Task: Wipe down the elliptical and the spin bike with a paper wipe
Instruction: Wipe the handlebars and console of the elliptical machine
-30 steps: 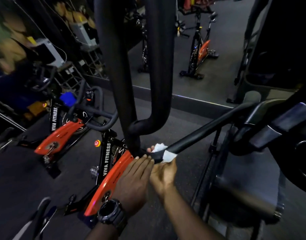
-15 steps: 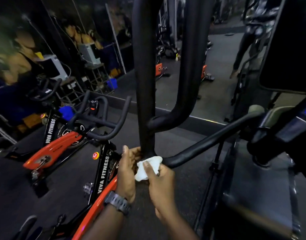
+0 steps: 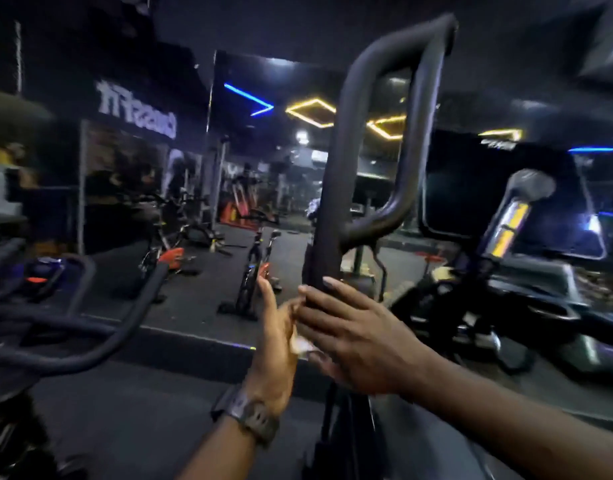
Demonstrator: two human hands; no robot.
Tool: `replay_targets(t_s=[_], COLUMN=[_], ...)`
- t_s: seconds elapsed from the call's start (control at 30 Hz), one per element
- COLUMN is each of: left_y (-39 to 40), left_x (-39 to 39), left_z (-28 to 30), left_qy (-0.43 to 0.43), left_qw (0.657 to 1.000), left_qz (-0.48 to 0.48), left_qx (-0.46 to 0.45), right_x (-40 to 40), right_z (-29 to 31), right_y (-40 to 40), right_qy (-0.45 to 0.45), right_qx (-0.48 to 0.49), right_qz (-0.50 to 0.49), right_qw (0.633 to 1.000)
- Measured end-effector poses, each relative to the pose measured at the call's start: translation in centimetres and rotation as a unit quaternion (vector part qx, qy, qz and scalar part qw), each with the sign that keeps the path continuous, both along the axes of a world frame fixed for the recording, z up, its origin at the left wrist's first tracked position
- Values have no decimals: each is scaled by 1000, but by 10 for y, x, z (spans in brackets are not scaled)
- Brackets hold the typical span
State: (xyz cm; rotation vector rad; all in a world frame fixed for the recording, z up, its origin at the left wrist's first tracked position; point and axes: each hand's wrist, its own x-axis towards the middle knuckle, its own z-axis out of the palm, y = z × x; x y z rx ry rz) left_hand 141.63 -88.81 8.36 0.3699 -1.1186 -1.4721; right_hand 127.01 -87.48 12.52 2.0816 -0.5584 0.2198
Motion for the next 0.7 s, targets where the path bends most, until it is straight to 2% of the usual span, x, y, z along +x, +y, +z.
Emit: replay_targets(t_s=[0.07,0.1,0.17,0.2,0.23,0.3,0.37,0.4,0.43,0.47,0.53,0.6,0.63,0.7], left_y=[5,4,3,5,5,4,4,3,0,-4,-11,-10,-9,-11], left_x=[9,12,18,20,21,23,28,29,31,32,31,32,32,33], left_z=[13,19,38,48,57,72,78,77,75,72,69,70,69,67], left_qy=[-25,-37,-60,-55,-49,-30,-11,-6,0,1,-4,-12,-15,-18], left_qw=[1000,999,998,998,998,999,997,997,996,997,997,997,997,997], left_qz=[-14,-15,-21,-25,-31,-43,-71,-78,-80,-76,-69,-70,-70,-77], left_qx=[12,21,21,21,18,10,17,24,29,31,32,30,23,10], right_x=[-7,-7,3,10,17,35,38,39,37,36,28,27,28,32], right_z=[38,68,128,141,138,100,53,48,57,78,123,128,112,60], right_y=[0,-5,-11,-11,-11,-4,8,16,16,11,-7,-11,-6,10], right_qy=[19,-26,-189,-262,-297,-271,-143,-83,-68,-109,-279,-367,-369,-319], right_qx=[-41,-71,-104,-88,-68,-18,38,70,85,72,8,-32,-21,31], right_qz=[-13,-30,-83,-100,-105,-86,-47,-54,-67,-74,-91,-71,-59,-61], right_qw=[999,997,973,956,947,959,988,993,992,989,956,927,927,945])
